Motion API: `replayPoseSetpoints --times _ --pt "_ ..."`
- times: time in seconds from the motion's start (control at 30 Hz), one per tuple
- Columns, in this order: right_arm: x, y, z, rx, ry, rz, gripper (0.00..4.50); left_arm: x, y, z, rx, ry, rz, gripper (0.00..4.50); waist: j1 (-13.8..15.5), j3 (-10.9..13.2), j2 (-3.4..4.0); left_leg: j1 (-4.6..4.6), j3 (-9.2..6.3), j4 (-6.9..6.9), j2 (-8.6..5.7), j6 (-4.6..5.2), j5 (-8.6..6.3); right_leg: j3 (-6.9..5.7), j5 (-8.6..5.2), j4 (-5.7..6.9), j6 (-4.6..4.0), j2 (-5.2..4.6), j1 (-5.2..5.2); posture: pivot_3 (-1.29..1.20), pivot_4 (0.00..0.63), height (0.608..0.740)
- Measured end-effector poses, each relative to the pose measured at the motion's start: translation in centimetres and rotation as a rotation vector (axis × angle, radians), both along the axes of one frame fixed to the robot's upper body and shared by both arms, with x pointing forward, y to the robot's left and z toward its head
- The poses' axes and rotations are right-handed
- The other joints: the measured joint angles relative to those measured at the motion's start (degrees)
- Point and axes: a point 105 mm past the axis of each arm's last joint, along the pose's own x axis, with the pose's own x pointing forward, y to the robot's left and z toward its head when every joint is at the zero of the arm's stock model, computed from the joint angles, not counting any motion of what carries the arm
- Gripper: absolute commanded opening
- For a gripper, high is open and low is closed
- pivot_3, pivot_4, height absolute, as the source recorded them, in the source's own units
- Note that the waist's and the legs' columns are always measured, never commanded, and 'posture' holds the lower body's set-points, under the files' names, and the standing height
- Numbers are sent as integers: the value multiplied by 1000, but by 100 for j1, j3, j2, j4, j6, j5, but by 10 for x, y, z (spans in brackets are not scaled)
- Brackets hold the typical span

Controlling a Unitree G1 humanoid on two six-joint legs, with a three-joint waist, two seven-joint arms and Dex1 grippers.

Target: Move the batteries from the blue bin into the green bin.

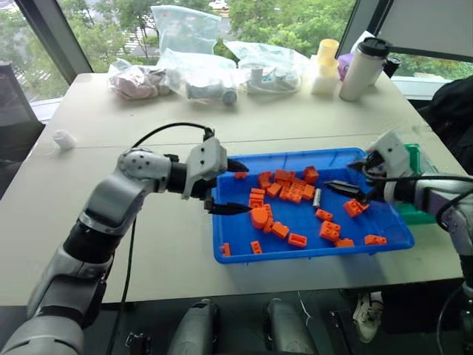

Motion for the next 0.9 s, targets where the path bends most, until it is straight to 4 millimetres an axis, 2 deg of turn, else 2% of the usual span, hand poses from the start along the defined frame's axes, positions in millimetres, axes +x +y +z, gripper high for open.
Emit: replayPoseSetpoints --times 0.07,0.2,0.37,0.57,0.73,0.83,0.9 --pt "-1 8 -3 -37 8 82 4475 -4 0 2 12 -10 -9 4500 5 2 -3 0 -2 4 0 0 0 -1 0 -1 0 0 3 0 150 740" --pt "-1 5 -20 -95 84 169 4475 -16 1 5 33 -9 -38 4500 -21 2 -4 1 -3 3 2 0 0 -3 0 -1 0 2 3 0 150 740" --pt "5 6 -30 -147 102 251 4475 -23 6 -4 57 55 -37 4500 -48 2 -3 3 -1 2 5 -1 0 -2 0 0 0 5 -1 0 150 740" --pt "18 9 -38 -210 79 324 4475 -24 9 -11 30 119 -6 4500 -28 2 -4 1 -1 4 3 -2 1 -2 0 0 0 3 1 0 150 740" --pt "19 10 -49 -212 111 350 4475 -19 11 -10 9 114 29 4500 -23 2 -3 1 -2 4 3 -4 2 -3 0 0 0 2 0 0 150 740" --pt "20 8 -53 -233 114 355 3621 -17 11 -10 2 111 41 4500 -26 2 -3 2 -2 4 3 -4 2 -3 0 0 0 2 0 0 150 740" --pt "21 8 -54 -246 106 369 2628 -17 12 -12 1 116 50 4500 -29 2 -3 3 -2 4 3 -5 2 -3 0 0 0 3 1 0 150 740"
